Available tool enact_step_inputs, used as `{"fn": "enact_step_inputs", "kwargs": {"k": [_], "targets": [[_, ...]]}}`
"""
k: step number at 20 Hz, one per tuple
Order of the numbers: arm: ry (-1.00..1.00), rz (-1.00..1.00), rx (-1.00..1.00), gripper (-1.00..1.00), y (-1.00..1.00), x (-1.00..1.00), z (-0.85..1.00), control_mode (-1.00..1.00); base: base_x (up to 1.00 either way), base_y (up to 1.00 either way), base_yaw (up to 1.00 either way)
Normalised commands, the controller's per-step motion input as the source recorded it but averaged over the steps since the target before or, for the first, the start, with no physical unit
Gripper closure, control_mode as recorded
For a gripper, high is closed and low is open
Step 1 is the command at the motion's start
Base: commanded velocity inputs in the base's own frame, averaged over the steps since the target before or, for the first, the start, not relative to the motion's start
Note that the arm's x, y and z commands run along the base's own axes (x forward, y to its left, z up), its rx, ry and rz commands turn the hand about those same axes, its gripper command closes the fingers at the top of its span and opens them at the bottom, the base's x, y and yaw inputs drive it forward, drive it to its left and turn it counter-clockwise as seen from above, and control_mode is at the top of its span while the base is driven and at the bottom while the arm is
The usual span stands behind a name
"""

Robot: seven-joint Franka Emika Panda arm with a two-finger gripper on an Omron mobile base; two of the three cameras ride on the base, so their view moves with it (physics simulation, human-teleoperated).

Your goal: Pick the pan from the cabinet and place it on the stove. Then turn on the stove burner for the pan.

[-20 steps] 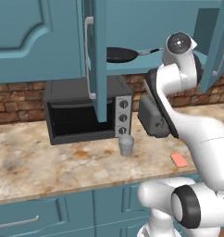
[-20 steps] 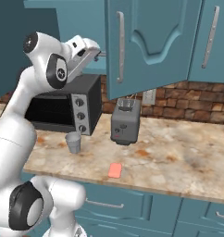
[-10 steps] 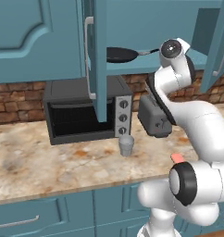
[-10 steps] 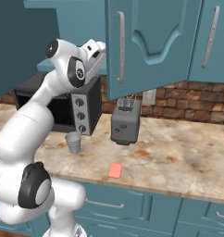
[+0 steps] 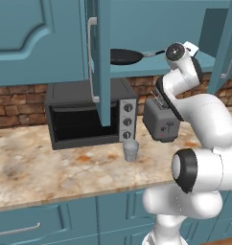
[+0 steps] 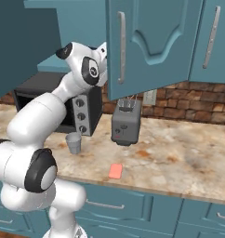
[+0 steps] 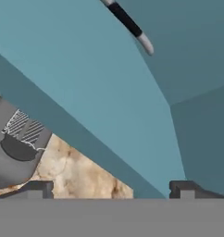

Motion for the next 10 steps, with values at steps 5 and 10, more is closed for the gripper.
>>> {"fn": "enact_step_inputs", "kwargs": {"k": [5,10], "targets": [[0.04,-0.22,-0.07,-1.0,-0.45,-0.13,-0.01,-1.0,0.0,0.0,0.0],[0.01,-0.23,-0.06,-1.0,-0.44,-0.37,0.0,-1.0,0.0,0.0,0.0]]}}
